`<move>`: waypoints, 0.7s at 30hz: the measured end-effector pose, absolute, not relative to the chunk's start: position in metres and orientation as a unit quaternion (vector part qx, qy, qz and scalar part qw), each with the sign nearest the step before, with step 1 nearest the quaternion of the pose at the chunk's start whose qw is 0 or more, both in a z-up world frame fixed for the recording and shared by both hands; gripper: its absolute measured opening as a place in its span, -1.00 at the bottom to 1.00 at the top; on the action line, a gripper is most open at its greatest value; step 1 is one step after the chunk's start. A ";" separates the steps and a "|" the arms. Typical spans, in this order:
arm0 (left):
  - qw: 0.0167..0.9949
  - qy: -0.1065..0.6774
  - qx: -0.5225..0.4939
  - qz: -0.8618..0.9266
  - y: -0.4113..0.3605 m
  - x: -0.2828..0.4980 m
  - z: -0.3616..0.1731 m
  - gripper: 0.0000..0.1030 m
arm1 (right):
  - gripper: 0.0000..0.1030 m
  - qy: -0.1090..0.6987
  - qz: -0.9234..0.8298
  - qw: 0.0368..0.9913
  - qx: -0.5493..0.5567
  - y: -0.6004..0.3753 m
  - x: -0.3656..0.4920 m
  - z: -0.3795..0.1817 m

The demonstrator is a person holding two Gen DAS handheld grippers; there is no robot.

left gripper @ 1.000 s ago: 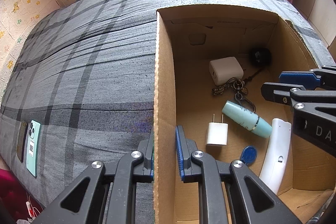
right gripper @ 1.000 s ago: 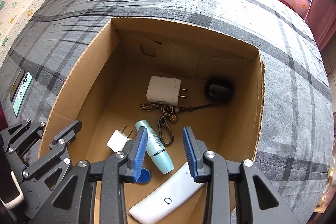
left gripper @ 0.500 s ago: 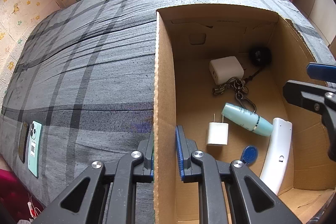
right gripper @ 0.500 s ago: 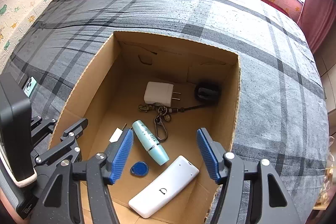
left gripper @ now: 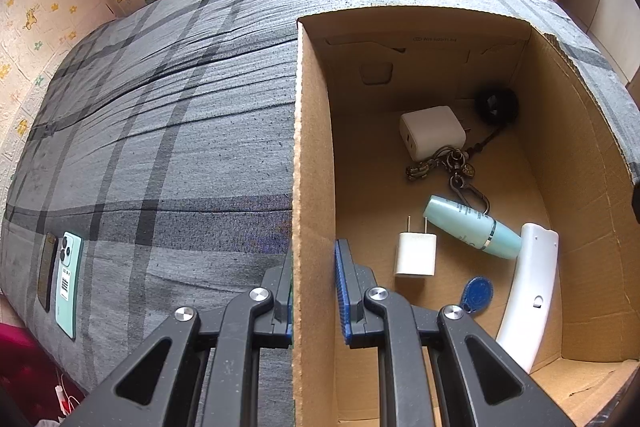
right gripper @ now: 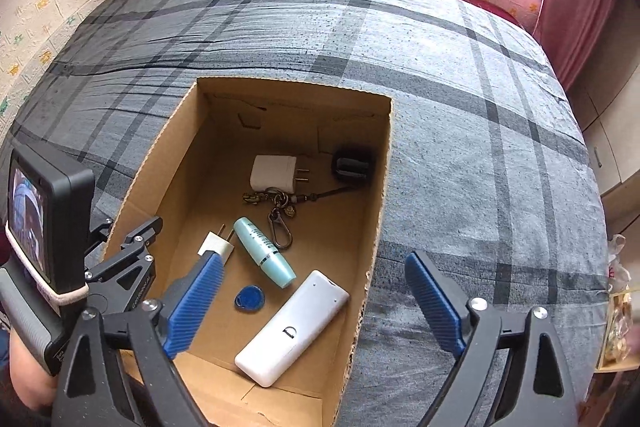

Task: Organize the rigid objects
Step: 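Open the left gripper to release the box wall and withdraw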

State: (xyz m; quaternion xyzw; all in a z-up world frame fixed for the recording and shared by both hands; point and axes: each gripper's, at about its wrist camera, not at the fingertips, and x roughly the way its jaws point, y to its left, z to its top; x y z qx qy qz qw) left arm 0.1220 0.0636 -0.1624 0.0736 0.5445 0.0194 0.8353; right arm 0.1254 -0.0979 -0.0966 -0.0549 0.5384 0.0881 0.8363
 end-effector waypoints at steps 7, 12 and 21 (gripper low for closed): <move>0.835 0.544 0.082 0.022 0.061 0.122 -0.162 -0.64 | 0.99 0.533 0.077 0.842 -0.032 -0.113 0.113 -0.087; 0.831 0.549 0.087 0.025 0.059 0.122 -0.161 0.12 | 0.99 0.529 0.068 0.846 -0.022 -0.121 0.109 -0.083; 0.834 0.545 0.085 0.018 0.051 0.104 -0.139 1.00 | 0.99 0.521 0.066 0.851 -0.014 -0.130 0.097 -0.076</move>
